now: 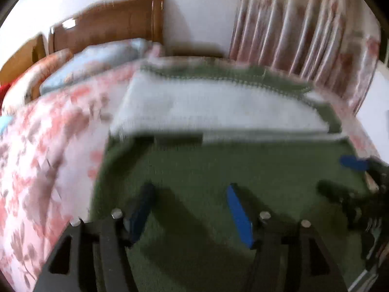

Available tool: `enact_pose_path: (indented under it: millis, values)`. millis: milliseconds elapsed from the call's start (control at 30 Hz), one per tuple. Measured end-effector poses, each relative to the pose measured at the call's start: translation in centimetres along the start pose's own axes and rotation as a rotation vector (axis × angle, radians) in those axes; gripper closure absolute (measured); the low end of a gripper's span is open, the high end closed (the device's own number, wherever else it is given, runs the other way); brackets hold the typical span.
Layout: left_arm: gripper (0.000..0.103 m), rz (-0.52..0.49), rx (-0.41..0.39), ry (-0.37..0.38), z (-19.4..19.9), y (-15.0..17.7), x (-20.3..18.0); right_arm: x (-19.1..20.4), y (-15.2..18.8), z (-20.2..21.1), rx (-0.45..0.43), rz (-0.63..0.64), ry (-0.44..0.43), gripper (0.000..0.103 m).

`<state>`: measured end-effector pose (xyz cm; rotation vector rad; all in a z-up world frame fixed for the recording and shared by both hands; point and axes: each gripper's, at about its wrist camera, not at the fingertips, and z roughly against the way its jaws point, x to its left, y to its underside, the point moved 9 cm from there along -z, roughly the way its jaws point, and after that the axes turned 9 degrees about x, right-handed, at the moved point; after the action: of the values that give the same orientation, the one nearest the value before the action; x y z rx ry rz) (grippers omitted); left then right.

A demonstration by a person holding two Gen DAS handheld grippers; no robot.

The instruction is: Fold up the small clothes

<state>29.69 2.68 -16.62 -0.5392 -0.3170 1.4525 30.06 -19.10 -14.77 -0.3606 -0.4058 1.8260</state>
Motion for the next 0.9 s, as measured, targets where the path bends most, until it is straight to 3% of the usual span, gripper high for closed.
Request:
enact_pose_path:
  millis: [33, 67, 133, 233, 467, 600, 667, 733, 767, 833, 900]
  values:
    - [0.036, 0.006, 0.026, -0.017, -0.4, 0.5, 0.3, 0.8, 1.2, 0.0, -0.005, 0.092, 0.097, 0.000]
    - [0.035, -0.008, 0.030, -0.039, -0.6, 1.0, 0.4, 1.1, 1.5, 0.4, -0.013, 0.086, 0.096, 0.000]
    - [0.032, -0.019, 0.025, -0.073, -0.6, 1.9, 0.4, 0.8, 3.4, 1.0, 0.050, 0.031, 0.078, 0.000]
    - [0.029, 0.011, 0.034, -0.058, -0.3, 3.5, 1.0, 1.0, 6.0, 2.0, 0.078, 0.071, 0.084, 0.000]
    - [0.030, 0.042, 0.031, -0.026, 1.4, 5.7, 2.0, -0.9, 11.8, 5.2, 0.031, 0.122, 0.042, 0.000]
    - [0.030, -0.002, 0.042, -0.067, 2.6, 6.8, 1.1, -0.9, 12.1, 5.4, 0.036, 0.127, 0.046, 0.000]
    - [0.036, 0.032, 0.048, -0.058, 3.9, 7.6, 1.6, -1.0, 12.0, 5.5, 0.078, 0.113, 0.053, 0.000]
    - [0.041, 0.034, 0.011, 0.013, 5.6, 8.0, 0.7, -1.0, 11.4, 6.0, 0.072, 0.082, 0.054, 0.000]
    - [0.041, 0.010, -0.004, 0.049, 6.1, 8.1, -0.2, -0.2, 11.0, 7.2, 0.024, 0.089, 0.035, 0.000]
    - [0.039, -0.041, -0.016, 0.082, 6.5, 8.2, -1.8, 1.3, 10.3, 8.1, -0.031, 0.124, -0.006, 0.000]
    - [0.039, -0.089, 0.021, 0.082, 5.2, 8.8, -3.1, 3.1, 10.0, 7.5, -0.029, 0.169, -0.018, 0.000]
